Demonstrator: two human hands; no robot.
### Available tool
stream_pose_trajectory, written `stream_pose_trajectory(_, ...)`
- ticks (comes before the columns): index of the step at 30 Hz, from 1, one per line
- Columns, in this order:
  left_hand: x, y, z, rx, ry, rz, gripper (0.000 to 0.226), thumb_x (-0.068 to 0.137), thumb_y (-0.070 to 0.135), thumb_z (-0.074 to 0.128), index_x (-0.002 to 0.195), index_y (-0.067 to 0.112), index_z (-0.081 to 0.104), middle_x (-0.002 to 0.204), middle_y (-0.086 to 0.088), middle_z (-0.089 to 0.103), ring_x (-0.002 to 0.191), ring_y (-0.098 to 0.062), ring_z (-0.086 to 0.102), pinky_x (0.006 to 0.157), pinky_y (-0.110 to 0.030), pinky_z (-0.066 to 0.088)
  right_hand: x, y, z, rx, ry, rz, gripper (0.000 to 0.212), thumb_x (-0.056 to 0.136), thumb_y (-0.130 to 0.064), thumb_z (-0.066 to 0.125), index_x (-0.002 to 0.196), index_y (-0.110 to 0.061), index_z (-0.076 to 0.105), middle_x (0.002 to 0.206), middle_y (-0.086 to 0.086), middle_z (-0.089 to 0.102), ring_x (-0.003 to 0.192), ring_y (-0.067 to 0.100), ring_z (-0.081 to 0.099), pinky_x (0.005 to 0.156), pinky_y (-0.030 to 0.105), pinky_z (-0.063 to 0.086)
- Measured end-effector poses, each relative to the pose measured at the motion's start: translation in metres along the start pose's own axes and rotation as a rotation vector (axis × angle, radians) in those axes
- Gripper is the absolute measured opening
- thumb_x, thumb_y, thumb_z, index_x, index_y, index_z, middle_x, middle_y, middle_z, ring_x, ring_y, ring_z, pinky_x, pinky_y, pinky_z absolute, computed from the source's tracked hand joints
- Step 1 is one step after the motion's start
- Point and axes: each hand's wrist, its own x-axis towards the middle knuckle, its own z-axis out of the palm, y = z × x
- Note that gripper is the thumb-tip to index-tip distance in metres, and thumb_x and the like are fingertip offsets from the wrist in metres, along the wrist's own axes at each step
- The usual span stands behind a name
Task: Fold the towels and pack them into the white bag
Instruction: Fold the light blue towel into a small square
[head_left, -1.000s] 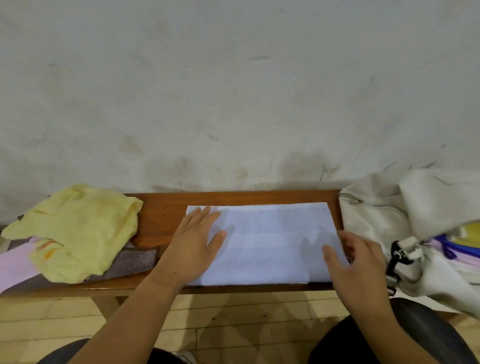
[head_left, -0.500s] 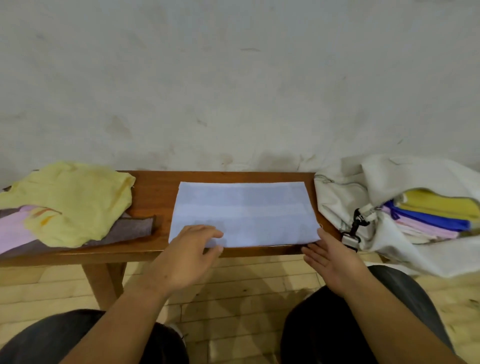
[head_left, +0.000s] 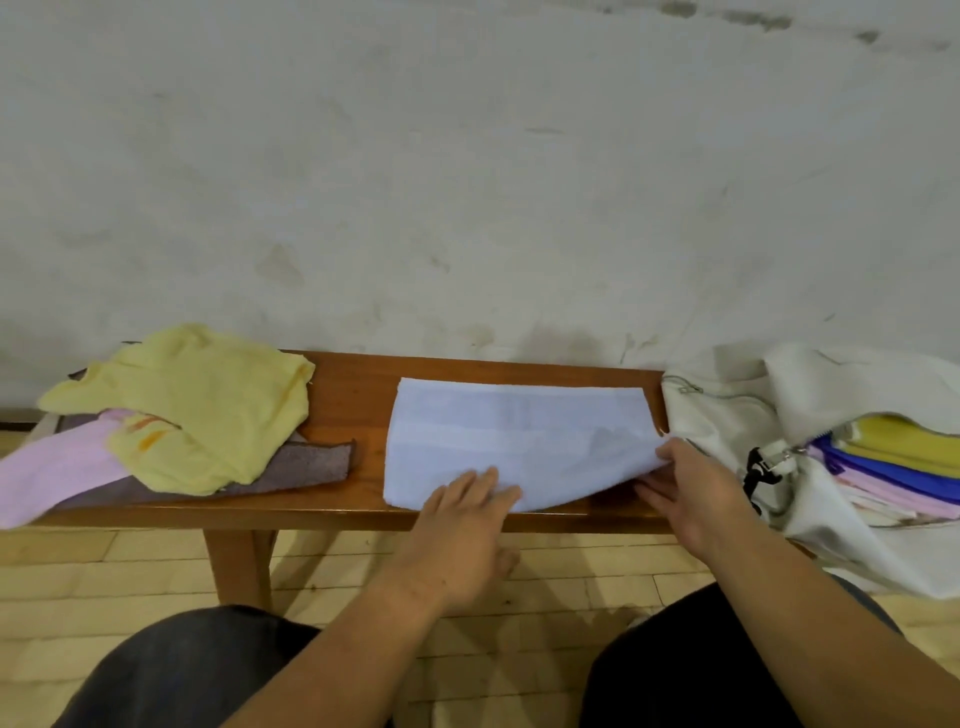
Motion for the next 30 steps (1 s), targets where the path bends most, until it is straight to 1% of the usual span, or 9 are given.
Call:
stream_pose_trajectory(7, 0.014, 0.021, 0.023, 0.112, 0.048, 0.111, 0.079, 0.101, 0.04, 0.053, 0.16, 0.032, 0.0, 0.169, -0.002, -0.011, 0.155, -0.027, -0.01, 0.12, -0.042, -0.006, 0.005, -0.017, 0.004, 0.282, 0.069, -0.033, 0.021, 0.089, -0.006, 0.042, 0.104, -0.013, 0.056, 0.115, 0.013, 0.06, 0.11, 0.029, 0.06, 0.094, 0.044, 0.053)
stream_pose_trajectory(11, 0.025, 0.024, 0.004, -0.271, 0.017, 0.036, 0.074, 0.101, 0.039, 0.055, 0.158, 0.041, 0.007, 0.168, 0.009, 0.007, 0.155, -0.022, 0.011, 0.122, -0.041, 0.016, 0.003, -0.024, 0.023, 0.385, 0.121, -0.14, 0.016, 0.094, -0.012, 0.043, 0.091, -0.019, 0.058, 0.096, 0.002, 0.063, 0.096, 0.02, 0.061, 0.072, 0.028, 0.056)
stream_pose_trajectory(14, 0.029, 0.008, -0.03, -0.66, 0.2, -0.199, 0.06, 0.1, 0.03, 0.057, 0.152, 0.043, 0.028, 0.152, 0.011, 0.044, 0.127, -0.014, 0.053, 0.093, -0.027, 0.055, -0.005, -0.025, 0.049, 0.139, 0.21, -0.319, 0.013, 0.09, -0.023, 0.047, 0.082, -0.021, 0.056, 0.081, -0.002, 0.056, 0.086, 0.021, 0.055, 0.067, 0.03, 0.047)
stream_pose_trajectory(16, 0.031, -0.016, -0.046, -0.817, 0.258, -0.363, 0.047, 0.102, 0.028, 0.052, 0.146, 0.038, 0.038, 0.128, 0.011, 0.06, 0.098, -0.012, 0.065, 0.069, -0.02, 0.055, -0.018, -0.018, 0.066, -0.055, 0.203, -0.46, 0.013, 0.093, -0.025, 0.049, 0.081, -0.019, 0.053, 0.078, 0.003, 0.052, 0.08, 0.021, 0.05, 0.068, 0.033, 0.041)
stream_pose_trajectory(20, 0.036, -0.053, -0.052, -1.1, 0.22, -0.56, 0.044, 0.097, 0.028, 0.056, 0.139, 0.024, 0.048, 0.107, 0.005, 0.067, 0.095, -0.014, 0.069, 0.093, -0.04, 0.058, -0.046, 0.027, 0.1, -0.636, -0.219, -0.693, 0.006, 0.104, -0.024, 0.051, 0.1, -0.026, 0.054, 0.08, -0.005, 0.053, 0.068, 0.008, 0.049, 0.054, 0.011, 0.04)
stream_pose_trajectory(22, 0.037, -0.057, -0.05, -1.178, 0.238, -0.574, 0.039, 0.096, 0.026, 0.058, 0.134, 0.021, 0.051, 0.106, -0.001, 0.071, 0.094, -0.016, 0.072, 0.093, -0.043, 0.058, -0.044, 0.056, 0.109, -1.017, -0.445, -0.776, 0.022, 0.103, -0.029, 0.054, 0.125, -0.031, 0.05, 0.117, -0.009, 0.059, 0.107, 0.006, 0.059, 0.091, 0.017, 0.049)
stream_pose_trajectory(24, 0.04, -0.059, -0.046, -1.142, 0.267, -0.567, 0.04, 0.094, 0.03, 0.061, 0.133, 0.023, 0.051, 0.106, 0.0, 0.071, 0.095, -0.017, 0.072, 0.092, -0.044, 0.059, -0.037, 0.075, 0.112, -1.304, -0.533, -0.852, 0.01, 0.105, -0.033, 0.05, 0.114, -0.034, 0.047, 0.158, -0.009, 0.038, 0.15, 0.011, 0.028, 0.126, 0.034, 0.018)
stream_pose_trajectory(26, 0.042, -0.059, -0.044, -1.078, 0.275, -0.554, 0.044, 0.092, 0.035, 0.062, 0.134, 0.026, 0.05, 0.112, 0.002, 0.069, 0.097, -0.017, 0.071, 0.091, -0.043, 0.059, -0.037, 0.081, 0.112, -1.407, -0.544, -0.864, 0.004, 0.106, -0.037, 0.046, 0.106, -0.038, 0.042, 0.167, -0.012, 0.02, 0.156, 0.009, 0.009, 0.128, 0.036, 0.002)
stream_pose_trajectory(30, 0.047, -0.055, -0.043, -0.971, 0.347, -0.558, 0.042, 0.095, 0.034, 0.063, 0.133, 0.029, 0.048, 0.117, 0.003, 0.064, 0.098, -0.017, 0.068, 0.09, -0.039, 0.059, -0.033, 0.077, 0.106, -1.408, -0.543, -0.856, 0.004, 0.106, -0.039, 0.046, 0.109, -0.038, 0.044, 0.166, -0.014, 0.023, 0.155, 0.009, 0.012, 0.127, 0.033, 0.002)
